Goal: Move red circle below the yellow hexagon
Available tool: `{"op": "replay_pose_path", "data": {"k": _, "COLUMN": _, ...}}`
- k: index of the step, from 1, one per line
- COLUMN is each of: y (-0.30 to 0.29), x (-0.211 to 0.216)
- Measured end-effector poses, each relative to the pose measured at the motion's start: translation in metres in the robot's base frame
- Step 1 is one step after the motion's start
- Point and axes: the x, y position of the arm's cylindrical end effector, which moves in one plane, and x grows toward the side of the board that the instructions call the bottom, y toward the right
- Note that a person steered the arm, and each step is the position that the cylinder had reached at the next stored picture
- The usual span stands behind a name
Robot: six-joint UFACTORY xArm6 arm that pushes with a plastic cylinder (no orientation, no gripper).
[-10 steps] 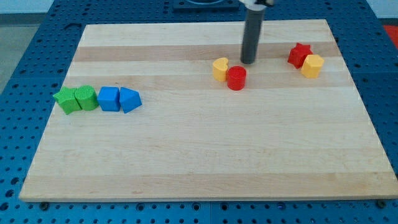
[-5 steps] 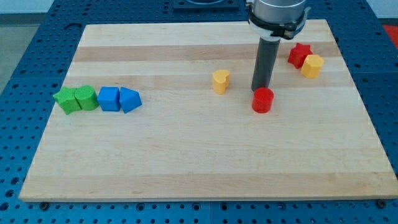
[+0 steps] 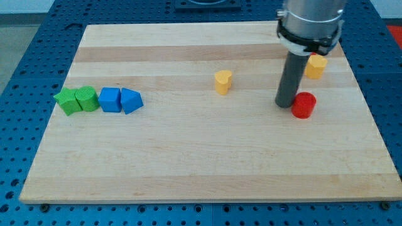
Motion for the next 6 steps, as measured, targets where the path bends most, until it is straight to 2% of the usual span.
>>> {"op": "replay_pose_path", "data": {"k": 1, "y": -0.027, "x": 0.008}}
{"op": "replay_pose_path", "data": {"k": 2, "y": -0.041, "x": 0.034}}
{"op": "replay_pose_path", "data": {"k": 3, "y": -0.04, "x": 0.06}}
{"op": "replay_pose_path", "data": {"k": 5, "y": -0.04, "x": 0.062}}
{"op": "replay_pose_path", "data": {"k": 6, "y": -0.018, "x": 0.07}}
